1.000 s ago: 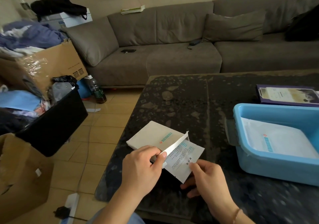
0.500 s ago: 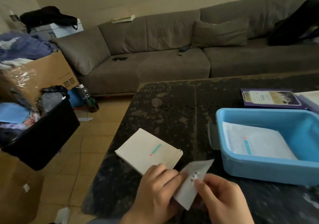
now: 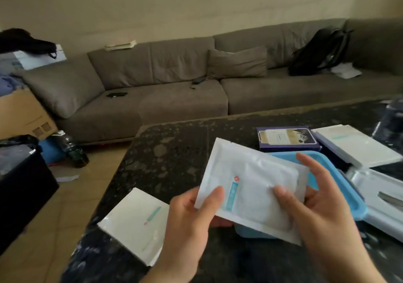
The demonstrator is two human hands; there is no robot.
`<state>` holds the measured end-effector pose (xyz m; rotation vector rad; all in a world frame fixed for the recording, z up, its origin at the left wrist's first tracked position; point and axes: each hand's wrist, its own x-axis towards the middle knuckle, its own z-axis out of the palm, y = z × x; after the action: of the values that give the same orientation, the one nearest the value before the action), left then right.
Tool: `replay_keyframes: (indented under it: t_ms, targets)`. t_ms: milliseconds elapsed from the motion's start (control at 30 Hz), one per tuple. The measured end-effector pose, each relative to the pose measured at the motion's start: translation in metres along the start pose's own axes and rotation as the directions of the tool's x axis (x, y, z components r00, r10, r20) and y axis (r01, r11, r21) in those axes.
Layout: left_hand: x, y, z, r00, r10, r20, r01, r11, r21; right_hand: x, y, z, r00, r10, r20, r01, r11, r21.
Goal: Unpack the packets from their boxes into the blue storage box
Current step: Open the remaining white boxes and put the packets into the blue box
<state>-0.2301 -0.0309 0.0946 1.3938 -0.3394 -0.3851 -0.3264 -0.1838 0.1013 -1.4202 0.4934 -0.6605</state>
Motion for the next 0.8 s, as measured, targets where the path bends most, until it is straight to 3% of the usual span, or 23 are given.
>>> replay_keyframes:
  t_ms: [133, 200, 267, 300, 367, 467, 533, 667, 800]
  targets:
    - [0.028, 0.013, 0.000, 0.970, -0.107, 0.217, 0.100, 0.994, 0.043, 0.033, -0.011, -0.031, 0.999, 0.003, 0.055, 0.006, 0.987, -0.159]
    - [0.037, 0.017, 0.004, 0.953, -0.140, 0.268, 0.131, 0.990, 0.050, 0.048, -0.014, -0.040, 0.994, 0.022, 0.110, 0.001, 0.978, -0.209]
    - [0.046, 0.020, 0.006, 0.955, -0.139, 0.263, 0.090, 0.978, 0.188, 0.067, -0.013, -0.049, 0.989, 0.062, 0.133, -0.026, 0.966, -0.259]
    - [0.051, 0.019, 0.008, 0.968, -0.097, 0.231, 0.017, 0.945, 0.326, 0.077, -0.012, -0.054, 0.986, 0.093, 0.140, -0.048, 0.955, -0.292]
    - [0.064, 0.015, 0.008, 0.985, 0.078, 0.155, -0.158, 0.775, 0.612, 0.095, -0.006, -0.062, 0.976, 0.160, 0.149, -0.094, 0.923, -0.373]
    - [0.077, 0.008, 0.010, 0.939, 0.277, 0.204, -0.333, 0.580, 0.744, 0.113, 0.009, -0.066, 0.960, 0.231, 0.161, -0.135, 0.878, -0.459]
    - [0.082, 0.005, 0.013, 0.933, 0.203, 0.298, -0.360, 0.478, 0.801, 0.117, 0.017, -0.063, 0.941, 0.282, 0.188, -0.155, 0.851, -0.502]
    - [0.090, 0.006, 0.019, 0.901, -0.122, 0.416, -0.372, 0.274, 0.887, 0.118, 0.026, -0.053, 0.910, 0.356, 0.214, -0.171, 0.790, -0.588]
    - [0.095, 0.007, 0.026, 0.843, -0.325, 0.429, -0.418, 0.107, 0.902, 0.117, 0.026, -0.049, 0.911, 0.337, 0.236, -0.045, 0.650, -0.758]
